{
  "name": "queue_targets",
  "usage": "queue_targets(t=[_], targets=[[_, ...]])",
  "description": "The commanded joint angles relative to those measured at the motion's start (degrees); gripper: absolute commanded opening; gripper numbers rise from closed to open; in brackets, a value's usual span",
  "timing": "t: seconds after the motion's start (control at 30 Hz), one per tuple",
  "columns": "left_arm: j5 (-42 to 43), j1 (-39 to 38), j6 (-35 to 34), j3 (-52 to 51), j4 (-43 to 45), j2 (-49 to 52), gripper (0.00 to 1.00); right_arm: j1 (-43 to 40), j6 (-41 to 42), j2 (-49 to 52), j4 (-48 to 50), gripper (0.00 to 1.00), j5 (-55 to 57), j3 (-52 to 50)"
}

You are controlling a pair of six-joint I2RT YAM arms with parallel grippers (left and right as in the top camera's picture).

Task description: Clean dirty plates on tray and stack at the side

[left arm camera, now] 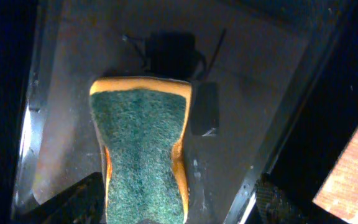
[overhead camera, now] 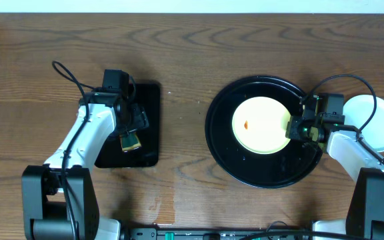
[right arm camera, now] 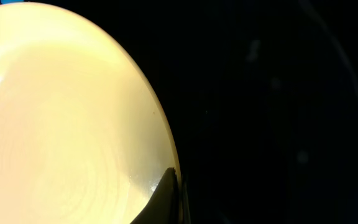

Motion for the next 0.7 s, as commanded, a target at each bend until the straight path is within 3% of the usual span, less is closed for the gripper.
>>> queue_targets(t=[0.0,0.07,0.23,0.37,0.47,0.67], targets=[[-3.8,0.1,-6.3,-0.8,-0.3,1.7,0.45,0.3,2.3,0.6,0.2,0.01,-0.7,-0.5],[-6.4,0.1,-7.9,-1.2,-0.3,2.3,0.32,0.3,2.4,0.6,0.2,0.01,-0.7,-0.5],[-10.9,0.2,-9.5,-3.1,1.4,5.6,0.28,0.3,2.4,0.6,0.2,0.01,-0.7,-0.5],[-10.9,0.2,-8.6,-4.1,3.7,9.2,0.09,0.4,2.4,0.6,0.2,0.01,-0.7,-0.5],[-9.2,0.2,-7.5,-4.1,5.2,11.7,0.08,0.3,2.4,0.6,0.2,0.01,-0.7,-0.5],[3.3,0.2,2.1,-2.2,5.4,10.3,0.08,0.3,2.9,0.6,0.0,0.01,-0.7,-0.5]])
